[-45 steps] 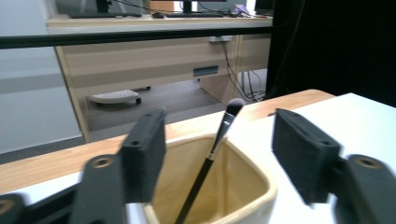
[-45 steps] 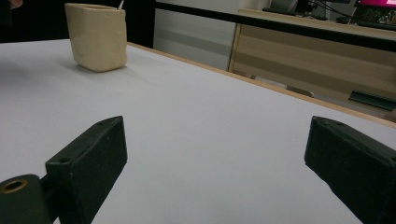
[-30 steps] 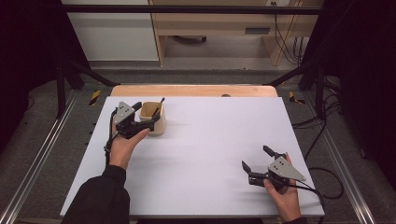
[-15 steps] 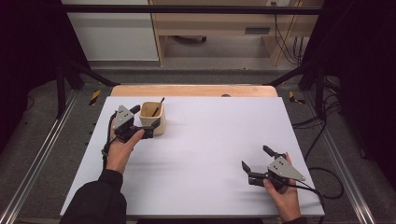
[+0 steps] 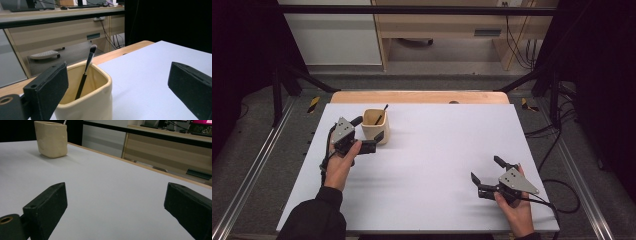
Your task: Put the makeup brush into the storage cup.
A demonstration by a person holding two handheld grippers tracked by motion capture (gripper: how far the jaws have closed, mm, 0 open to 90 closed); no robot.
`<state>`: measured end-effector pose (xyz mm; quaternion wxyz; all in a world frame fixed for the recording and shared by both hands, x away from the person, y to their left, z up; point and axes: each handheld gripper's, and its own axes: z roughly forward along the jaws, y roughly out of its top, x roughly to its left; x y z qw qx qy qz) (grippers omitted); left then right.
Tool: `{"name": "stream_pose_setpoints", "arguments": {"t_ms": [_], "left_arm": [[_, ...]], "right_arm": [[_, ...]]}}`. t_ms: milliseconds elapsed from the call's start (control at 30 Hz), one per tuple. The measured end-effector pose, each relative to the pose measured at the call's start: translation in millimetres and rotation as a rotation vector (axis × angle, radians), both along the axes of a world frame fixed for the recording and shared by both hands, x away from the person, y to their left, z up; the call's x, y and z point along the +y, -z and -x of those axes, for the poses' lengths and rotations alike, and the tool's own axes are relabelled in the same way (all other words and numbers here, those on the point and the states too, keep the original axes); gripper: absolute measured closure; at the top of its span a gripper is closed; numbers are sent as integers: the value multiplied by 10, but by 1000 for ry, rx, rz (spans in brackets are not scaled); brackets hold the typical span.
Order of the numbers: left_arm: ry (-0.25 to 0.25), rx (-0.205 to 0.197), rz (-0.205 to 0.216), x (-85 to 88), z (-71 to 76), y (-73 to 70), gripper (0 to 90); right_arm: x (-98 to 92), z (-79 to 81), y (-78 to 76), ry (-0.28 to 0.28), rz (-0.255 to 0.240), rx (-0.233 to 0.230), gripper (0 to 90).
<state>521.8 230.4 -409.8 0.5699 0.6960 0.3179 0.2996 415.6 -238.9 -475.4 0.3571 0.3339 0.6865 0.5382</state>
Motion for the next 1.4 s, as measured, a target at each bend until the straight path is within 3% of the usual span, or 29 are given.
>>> {"name": "stream_pose_setpoints", "arguments": {"t_ms": [433,767,1400], "left_arm": [[57,-12,17,69,257,79,27],[26,-43,36,227,439,135,23],[-10,-59,58,488,708,329,23]], "right_arm": [[-1,3,-5,3,-3,-8,47],[-4,0,-8,4,2,-12,43],[-5,4,-9,3,4,-14,43]]}}
